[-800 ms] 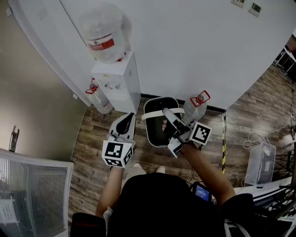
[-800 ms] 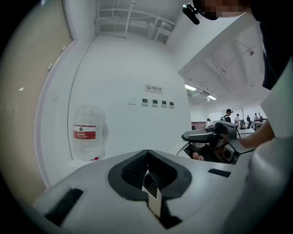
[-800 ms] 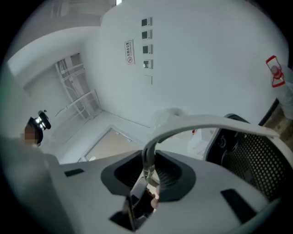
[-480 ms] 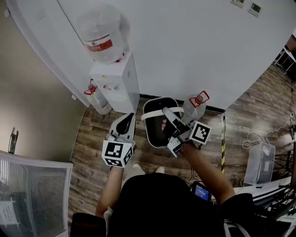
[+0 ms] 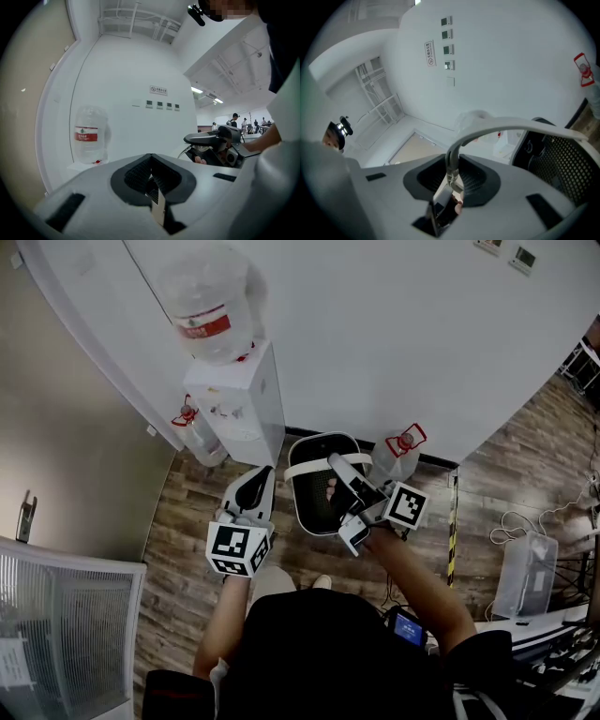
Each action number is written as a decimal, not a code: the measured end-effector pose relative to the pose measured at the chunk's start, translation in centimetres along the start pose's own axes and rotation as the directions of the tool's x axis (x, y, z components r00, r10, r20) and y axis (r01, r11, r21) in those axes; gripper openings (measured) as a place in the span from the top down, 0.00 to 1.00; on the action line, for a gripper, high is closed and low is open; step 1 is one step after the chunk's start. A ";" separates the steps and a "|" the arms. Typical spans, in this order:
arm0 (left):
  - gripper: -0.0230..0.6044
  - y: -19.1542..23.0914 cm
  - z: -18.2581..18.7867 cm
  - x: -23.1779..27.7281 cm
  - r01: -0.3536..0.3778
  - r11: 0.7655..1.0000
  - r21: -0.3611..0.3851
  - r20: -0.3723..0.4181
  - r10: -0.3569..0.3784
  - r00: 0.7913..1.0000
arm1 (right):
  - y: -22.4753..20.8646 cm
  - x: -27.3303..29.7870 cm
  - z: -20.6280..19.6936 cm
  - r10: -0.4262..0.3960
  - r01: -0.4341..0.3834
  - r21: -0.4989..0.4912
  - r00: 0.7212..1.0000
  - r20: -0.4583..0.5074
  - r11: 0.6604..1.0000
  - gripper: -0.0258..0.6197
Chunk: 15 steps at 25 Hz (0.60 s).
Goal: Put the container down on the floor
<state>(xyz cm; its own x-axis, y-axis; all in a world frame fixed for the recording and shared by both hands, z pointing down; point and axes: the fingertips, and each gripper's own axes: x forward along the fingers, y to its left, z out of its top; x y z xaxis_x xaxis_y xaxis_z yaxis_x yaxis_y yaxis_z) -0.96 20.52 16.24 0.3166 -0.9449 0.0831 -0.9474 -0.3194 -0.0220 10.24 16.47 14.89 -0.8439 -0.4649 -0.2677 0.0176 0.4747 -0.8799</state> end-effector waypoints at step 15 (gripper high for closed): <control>0.93 2.5 -0.1 1.9 -0.005 1.000 -0.014 -0.008 0.005 1.000 | -2.1 2.8 1.2 -0.021 0.021 0.003 1.000 -0.009 1.000 0.82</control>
<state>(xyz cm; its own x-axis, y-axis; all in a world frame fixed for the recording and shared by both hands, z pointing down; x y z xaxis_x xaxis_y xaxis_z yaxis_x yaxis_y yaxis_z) -2.75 17.89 16.49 0.3117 -0.9458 0.0911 -0.9495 -0.3137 -0.0086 8.47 13.25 15.56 -0.8489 -0.4678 -0.2460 0.0019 0.4628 -0.8865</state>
